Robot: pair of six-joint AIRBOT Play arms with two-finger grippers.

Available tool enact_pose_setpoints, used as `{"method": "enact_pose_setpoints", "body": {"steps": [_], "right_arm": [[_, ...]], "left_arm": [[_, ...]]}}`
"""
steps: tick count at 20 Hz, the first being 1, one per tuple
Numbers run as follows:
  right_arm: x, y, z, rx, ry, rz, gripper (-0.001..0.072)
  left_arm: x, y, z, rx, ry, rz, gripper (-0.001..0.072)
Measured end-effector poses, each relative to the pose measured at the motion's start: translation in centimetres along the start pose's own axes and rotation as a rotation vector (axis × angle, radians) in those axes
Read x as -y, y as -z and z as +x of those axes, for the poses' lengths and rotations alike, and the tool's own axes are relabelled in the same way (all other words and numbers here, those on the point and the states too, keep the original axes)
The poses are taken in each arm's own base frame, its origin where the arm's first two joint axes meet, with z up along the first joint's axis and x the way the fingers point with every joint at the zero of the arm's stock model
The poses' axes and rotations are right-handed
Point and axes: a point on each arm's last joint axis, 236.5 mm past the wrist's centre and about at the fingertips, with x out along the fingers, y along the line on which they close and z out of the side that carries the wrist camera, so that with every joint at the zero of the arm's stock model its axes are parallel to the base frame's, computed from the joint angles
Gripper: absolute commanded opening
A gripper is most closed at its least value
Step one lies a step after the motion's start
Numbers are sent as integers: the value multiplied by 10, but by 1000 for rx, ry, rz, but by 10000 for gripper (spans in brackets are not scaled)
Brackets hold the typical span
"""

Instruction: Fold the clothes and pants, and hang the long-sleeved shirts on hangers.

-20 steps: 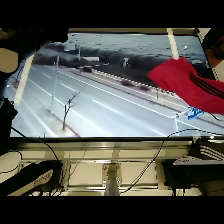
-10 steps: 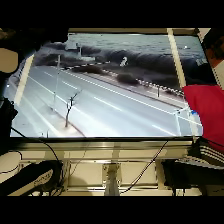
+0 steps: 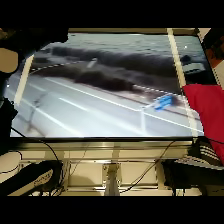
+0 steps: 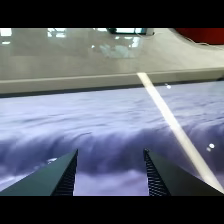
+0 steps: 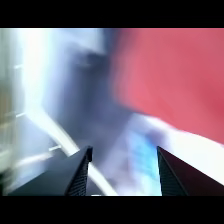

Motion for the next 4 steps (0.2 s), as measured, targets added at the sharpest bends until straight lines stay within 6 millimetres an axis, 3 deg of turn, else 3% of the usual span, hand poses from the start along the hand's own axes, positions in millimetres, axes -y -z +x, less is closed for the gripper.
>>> {"method": "enact_pose_setpoints", "body": {"steps": [2, 4], "right_arm": [[-68, 3, 9, 13, -185, -94, 441], [-127, 20, 18, -9, -326, -169, 441]], "left_arm": [[0, 0, 0, 0, 0, 0, 481], [0, 0, 0, 0, 0, 0, 481]]}}
